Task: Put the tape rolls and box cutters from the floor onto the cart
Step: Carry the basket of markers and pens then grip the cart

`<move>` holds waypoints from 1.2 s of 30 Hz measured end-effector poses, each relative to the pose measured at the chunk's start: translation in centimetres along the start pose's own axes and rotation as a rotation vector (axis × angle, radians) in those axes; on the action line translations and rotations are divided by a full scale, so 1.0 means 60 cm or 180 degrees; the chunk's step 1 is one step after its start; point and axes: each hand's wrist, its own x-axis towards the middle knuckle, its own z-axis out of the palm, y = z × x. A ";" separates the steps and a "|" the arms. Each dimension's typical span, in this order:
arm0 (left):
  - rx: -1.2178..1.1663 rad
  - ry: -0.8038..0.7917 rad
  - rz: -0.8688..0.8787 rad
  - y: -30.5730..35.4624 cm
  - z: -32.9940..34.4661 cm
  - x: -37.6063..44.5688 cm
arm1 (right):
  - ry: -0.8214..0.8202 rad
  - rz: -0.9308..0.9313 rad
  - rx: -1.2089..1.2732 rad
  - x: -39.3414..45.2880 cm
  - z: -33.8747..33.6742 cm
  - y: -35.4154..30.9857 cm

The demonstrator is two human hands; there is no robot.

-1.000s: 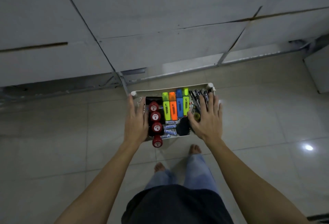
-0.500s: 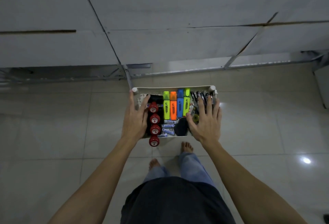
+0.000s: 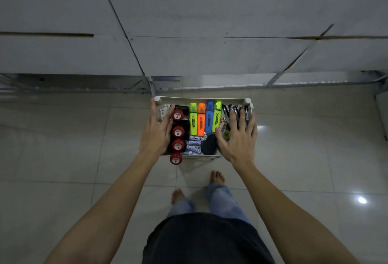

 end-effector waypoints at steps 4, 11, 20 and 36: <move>0.0076 0.0002 -0.0095 0.013 -0.010 0.013 | -0.0010 -0.0057 -0.0022 0.020 -0.006 -0.002; 0.0032 0.0103 -0.0272 0.015 -0.004 0.014 | -0.0064 -0.0270 -0.0013 0.049 -0.013 -0.004; -0.0344 0.0416 -0.0680 0.058 0.037 -0.012 | -0.0164 -0.0815 -0.0178 0.123 -0.029 0.033; -0.0762 0.0912 -0.1217 0.107 0.045 0.008 | -0.0271 -0.1379 -0.0216 0.226 -0.055 0.039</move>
